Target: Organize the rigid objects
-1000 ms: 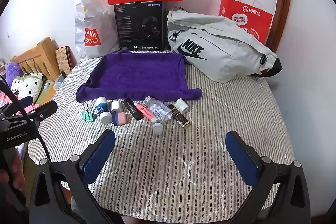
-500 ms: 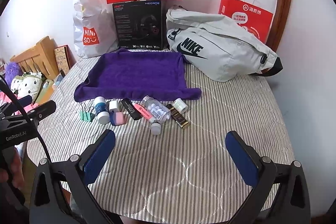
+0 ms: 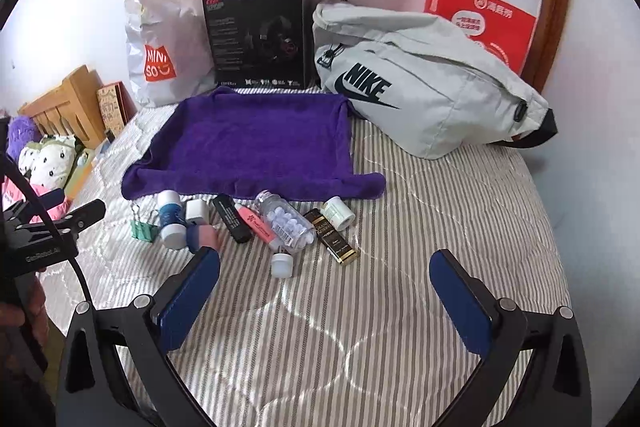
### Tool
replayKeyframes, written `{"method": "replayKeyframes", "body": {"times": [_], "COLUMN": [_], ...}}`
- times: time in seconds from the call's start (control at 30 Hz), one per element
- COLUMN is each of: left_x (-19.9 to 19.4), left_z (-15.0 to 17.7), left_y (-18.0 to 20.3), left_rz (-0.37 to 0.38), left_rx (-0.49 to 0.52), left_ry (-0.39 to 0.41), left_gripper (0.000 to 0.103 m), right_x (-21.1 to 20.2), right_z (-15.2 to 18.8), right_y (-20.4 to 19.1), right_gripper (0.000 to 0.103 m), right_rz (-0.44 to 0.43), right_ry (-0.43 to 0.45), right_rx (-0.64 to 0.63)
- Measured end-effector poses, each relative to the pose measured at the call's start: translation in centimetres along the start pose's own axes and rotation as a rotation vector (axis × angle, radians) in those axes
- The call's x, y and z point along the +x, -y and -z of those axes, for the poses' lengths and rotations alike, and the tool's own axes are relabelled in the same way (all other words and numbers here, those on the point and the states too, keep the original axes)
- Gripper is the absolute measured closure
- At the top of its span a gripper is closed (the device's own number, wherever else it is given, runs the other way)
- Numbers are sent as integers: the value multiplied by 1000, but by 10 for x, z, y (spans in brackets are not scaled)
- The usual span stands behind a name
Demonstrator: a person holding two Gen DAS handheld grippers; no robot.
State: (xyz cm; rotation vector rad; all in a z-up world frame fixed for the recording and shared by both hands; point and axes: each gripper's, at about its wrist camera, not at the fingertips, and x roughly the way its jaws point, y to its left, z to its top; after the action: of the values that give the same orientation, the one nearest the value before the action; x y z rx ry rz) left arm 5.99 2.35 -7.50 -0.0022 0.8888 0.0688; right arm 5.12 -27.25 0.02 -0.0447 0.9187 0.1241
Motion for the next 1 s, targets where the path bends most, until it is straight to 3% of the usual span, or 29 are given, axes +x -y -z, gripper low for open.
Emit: {"method": "replayKeyframes", "body": {"times": [0.1,0.27,0.37,0.43,0.6,0.8,1.0], "left_x": [26,55,67,74,78,76,76], "left_z": [7,22,28,30,31,27,27], "left_y": [1,-3,-7,-10,-11,-4,2], "left_rz": [-34,-9,5,15,32,52,51], "left_rx": [33,43,21,-6,-22,2,18], "left_ry": [-38,-85,-107,-122,-119,-116,-119], "left_gripper": [0,0,13,27,36,64,64], "right_x": [17,41,56,66,79,95,127], "right_z": [0,3,6,8,9,2,-14], "right_y": [2,11,17,21,30,37,46], "right_gripper": [0,0,0,0,2,11,26], "right_rz": [8,-7,-11,-7,-17,-59,-140], "right_ry": [-20,-60,-94,-125,-146,-132,-122], "right_rx": [-5,12,17,14,39,32,37]}}
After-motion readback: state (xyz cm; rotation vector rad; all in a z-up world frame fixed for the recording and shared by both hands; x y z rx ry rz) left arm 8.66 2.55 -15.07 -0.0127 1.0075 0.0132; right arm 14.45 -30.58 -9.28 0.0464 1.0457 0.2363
